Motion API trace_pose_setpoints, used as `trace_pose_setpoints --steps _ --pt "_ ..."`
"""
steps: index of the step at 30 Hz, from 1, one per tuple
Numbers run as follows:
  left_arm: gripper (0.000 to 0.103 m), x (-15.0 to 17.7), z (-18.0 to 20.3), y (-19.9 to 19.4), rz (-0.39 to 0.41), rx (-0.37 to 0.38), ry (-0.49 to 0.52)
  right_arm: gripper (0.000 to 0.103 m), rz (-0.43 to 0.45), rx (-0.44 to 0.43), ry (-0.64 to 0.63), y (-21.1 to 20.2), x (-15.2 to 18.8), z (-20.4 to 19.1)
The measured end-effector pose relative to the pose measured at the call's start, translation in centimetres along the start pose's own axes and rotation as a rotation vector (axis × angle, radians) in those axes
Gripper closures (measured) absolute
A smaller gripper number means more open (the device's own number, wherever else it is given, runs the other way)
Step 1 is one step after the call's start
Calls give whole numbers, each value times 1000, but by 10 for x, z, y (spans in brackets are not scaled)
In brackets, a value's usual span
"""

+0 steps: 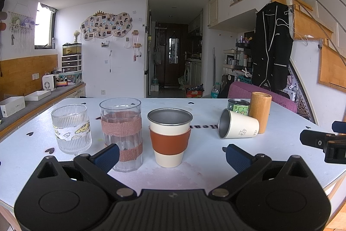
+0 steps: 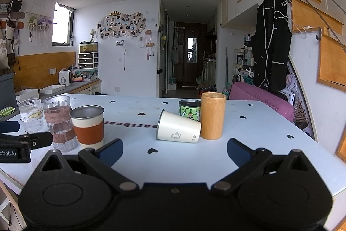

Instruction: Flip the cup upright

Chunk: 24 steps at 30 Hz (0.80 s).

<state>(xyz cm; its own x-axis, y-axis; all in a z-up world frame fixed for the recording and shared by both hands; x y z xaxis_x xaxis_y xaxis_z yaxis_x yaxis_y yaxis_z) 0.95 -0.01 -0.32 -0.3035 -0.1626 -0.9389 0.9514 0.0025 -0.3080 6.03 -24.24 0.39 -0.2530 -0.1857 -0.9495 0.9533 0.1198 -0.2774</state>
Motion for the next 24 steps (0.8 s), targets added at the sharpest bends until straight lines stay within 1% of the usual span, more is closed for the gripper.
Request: trace_pose_setpoints --steps 16,18,20,24 --pt "0 0 0 0 0 0 1 0 1 -4 1 0 0 0" --pt "0 0 0 0 -1 0 0 0 5 -7 -1 1 1 -4" --pt "0 0 0 0 -3 -1 0 0 32 -14 -25 0 -6 -7" --pt "0 1 -1 2 -5 -3 -3 0 61 -50 -93 23 -12 -10"
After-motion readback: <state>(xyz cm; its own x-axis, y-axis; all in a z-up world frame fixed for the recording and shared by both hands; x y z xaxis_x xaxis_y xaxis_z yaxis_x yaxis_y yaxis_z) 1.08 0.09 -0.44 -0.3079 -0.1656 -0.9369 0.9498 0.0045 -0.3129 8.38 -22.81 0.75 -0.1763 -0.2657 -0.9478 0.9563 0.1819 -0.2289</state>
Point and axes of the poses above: each gripper's, at about its wrist camera, not at the fingertips, and y roughly the way its jaws point, z to its right, x to its underside, the point moved 1 cm from there along y, roughly the way its jaws point, and after that the axes turned 8 degrees about -y, right-handed, at the moved point
